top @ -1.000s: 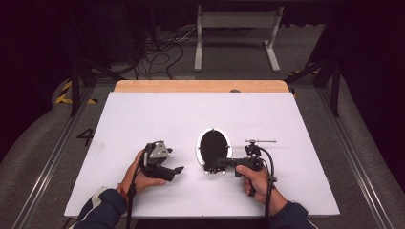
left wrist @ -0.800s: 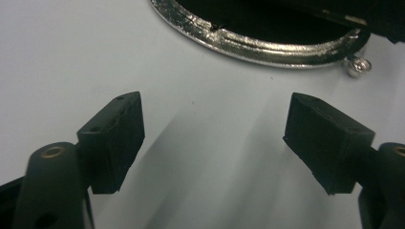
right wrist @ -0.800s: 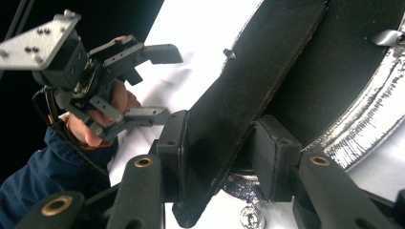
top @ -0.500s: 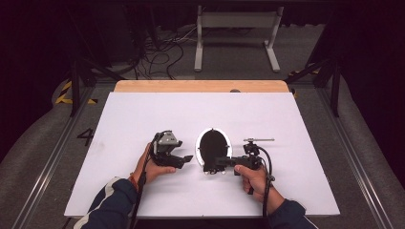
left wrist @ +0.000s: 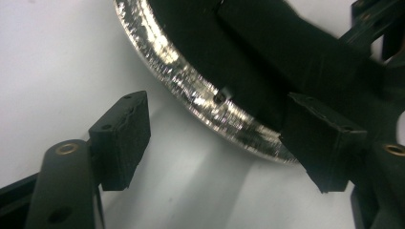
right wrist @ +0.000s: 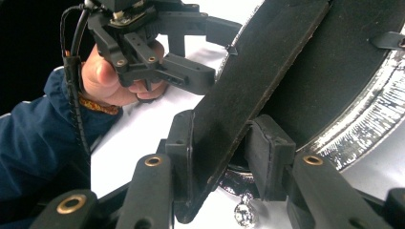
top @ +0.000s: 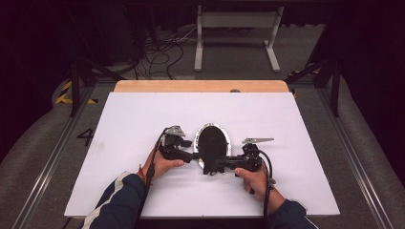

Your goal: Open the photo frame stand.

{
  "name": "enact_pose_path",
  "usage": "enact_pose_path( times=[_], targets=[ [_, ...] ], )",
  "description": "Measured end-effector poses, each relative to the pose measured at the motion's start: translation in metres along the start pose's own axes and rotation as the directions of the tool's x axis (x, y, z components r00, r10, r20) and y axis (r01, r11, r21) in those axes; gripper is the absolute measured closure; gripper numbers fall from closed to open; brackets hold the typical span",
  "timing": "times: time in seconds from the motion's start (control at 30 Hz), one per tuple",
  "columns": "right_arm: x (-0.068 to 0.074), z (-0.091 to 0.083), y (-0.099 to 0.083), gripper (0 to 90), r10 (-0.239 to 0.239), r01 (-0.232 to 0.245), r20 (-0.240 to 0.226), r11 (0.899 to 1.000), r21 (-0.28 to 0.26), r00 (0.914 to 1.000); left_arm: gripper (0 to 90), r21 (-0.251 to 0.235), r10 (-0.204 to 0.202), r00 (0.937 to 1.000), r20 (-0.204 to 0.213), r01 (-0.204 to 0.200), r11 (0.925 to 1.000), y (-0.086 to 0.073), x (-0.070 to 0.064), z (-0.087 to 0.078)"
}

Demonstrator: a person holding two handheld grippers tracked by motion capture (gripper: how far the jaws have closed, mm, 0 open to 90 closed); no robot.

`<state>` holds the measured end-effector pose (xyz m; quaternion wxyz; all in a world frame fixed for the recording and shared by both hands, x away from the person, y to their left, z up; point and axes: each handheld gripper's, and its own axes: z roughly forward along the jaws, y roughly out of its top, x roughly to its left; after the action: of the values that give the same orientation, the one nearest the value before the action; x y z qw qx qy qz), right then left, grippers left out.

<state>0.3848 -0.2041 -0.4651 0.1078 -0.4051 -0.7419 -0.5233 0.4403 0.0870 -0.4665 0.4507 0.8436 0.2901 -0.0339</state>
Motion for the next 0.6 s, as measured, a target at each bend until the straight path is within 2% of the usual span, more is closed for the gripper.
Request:
enact_pose_path(
  times=[0.07, 0.23, 0.3, 0.37, 0.47, 0.5, 0.53, 0.6],
  targets=[
    [0.0, 0.0, 0.0, 64.4, -0.023, 0.023, 0.0, 1.0, -0.003, 0.9997, 28.9, 0.009, 0.002, 0.9999, 0.013, -0.002, 1.0, 0.0, -0.001, 0.002],
    [0.001, 0.0, 0.0, 64.2, -0.041, 0.041, 0.002, 0.999, -0.002, 0.9991, 33.3, 0.015, 0.015, 0.9987, 0.049, -0.016, 0.9998, 0.001, -0.002, 0.003],
    [0.001, -0.001, 0.0, 64.2, -0.038, 0.038, -0.003, 0.999, 0.0, 0.9993, 36.1, 0.004, 0.013, 0.9978, 0.065, -0.013, 0.9999, 0.001, -0.002, 0.001],
    [0.001, -0.001, 0.0, 64.3, -0.043, 0.043, -0.001, 0.999, 0.005, 0.9991, 36.5, -0.014, 0.038, 0.9968, 0.071, -0.038, 0.9992, 0.001, -0.002, -0.003],
    [0.002, -0.002, 0.0, 66.7, -0.044, 0.044, 0.008, 0.999, 0.007, 0.999, 39.6, -0.075, 0.067, 0.9956, 0.065, -0.062, 0.9952, 0.003, -0.005, -0.009],
    [0.002, -0.003, 0.0, 67.7, -0.053, 0.053, 0.012, 0.999, 0.005, 0.9985, 42.7, -0.089, 0.065, 0.9959, 0.063, -0.059, 0.9943, 0.004, -0.007, -0.011],
    [0.004, -0.003, 0.0, 68.2, -0.058, 0.058, 0.015, 0.998, 0.006, 0.9982, 45.8, -0.092, 0.095, 0.9939, 0.056, -0.09, 0.9917, 0.004, -0.007, -0.013],
    [0.004, -0.004, 0.0, 68.6, -0.06, 0.06, 0.018, 0.998, 0.008, 0.998, 51.3, -0.097, 0.092, 0.9941, 0.058, -0.086, 0.9915, 0.004, -0.007, -0.014]
  ],
)
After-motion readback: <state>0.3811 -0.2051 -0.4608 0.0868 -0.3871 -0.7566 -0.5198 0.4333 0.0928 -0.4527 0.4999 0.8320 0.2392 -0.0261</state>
